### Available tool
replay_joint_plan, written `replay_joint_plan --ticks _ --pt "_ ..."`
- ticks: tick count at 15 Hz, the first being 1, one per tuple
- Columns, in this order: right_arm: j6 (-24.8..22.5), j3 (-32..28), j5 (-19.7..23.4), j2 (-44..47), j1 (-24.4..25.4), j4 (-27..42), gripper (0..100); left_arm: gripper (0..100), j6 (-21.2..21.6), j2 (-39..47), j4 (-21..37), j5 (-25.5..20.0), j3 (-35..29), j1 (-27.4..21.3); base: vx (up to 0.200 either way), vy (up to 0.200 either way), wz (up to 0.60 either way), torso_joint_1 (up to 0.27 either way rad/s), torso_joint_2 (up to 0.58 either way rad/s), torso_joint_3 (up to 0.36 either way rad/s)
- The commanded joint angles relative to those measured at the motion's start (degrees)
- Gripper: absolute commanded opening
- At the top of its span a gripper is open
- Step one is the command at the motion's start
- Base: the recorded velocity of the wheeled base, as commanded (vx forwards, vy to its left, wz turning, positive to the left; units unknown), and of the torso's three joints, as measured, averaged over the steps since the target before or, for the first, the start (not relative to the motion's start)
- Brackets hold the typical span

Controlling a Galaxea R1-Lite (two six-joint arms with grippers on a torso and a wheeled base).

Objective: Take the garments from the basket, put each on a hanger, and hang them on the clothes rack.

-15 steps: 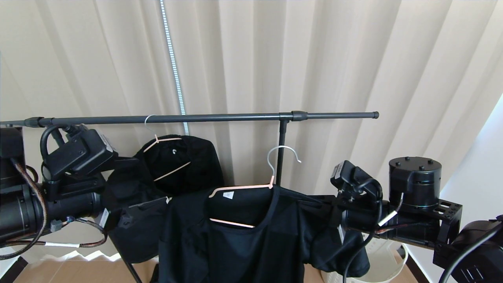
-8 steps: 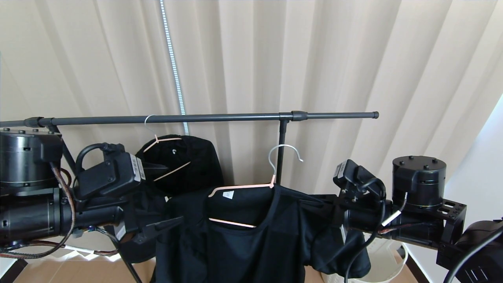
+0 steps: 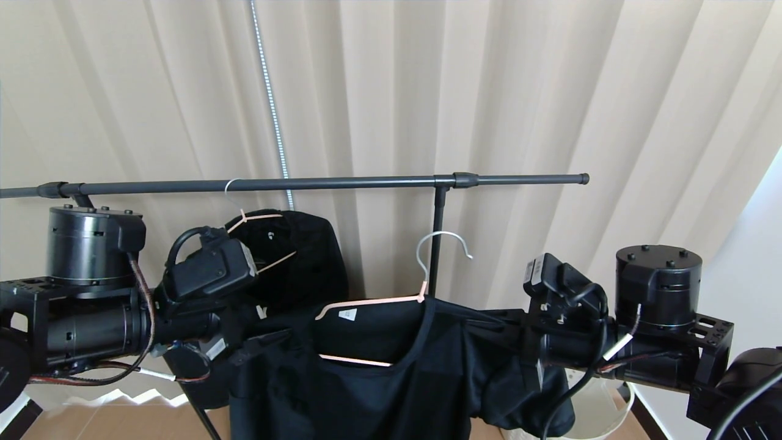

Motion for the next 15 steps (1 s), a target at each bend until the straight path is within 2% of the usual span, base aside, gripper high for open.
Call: replay_joint_plan --ticks 1,2,5,7,15 --pt "-0.54 0.71 0.41 -0.95 0.26 -0.11 0 100 -1.21 1.53 0.10 0.87 -1.73 -0.32 0.000 0.000 0.00 0.000 0.00 0.000" --pt "-0.98 0.80 0.67 -0.95 0.26 -0.11 0 100 -1.65 1.53 0.10 0.87 -2.17 -0.41 0.000 0.000 0.00 0.000 0.00 0.000" --pt "-3.27 1.41 2.25 -0.95 0.44 -0.11 0 100 -7.89 1.53 0.01 0.78 -4.01 -3.48 0.000 0.000 0.00 0.000 0.00 0.000" --pt "-3.27 1.50 2.25 -0.69 0.70 -0.11 0 100 -9.03 1.62 0.01 0.69 -4.10 -5.33 0.000 0.000 0.00 0.000 0.00 0.000" --pt "-3.27 1.59 2.25 -0.60 1.49 -0.38 0 100 -8.94 3.64 -0.17 0.43 -4.10 -10.51 0.000 0.000 0.00 0.000 0.00 0.000"
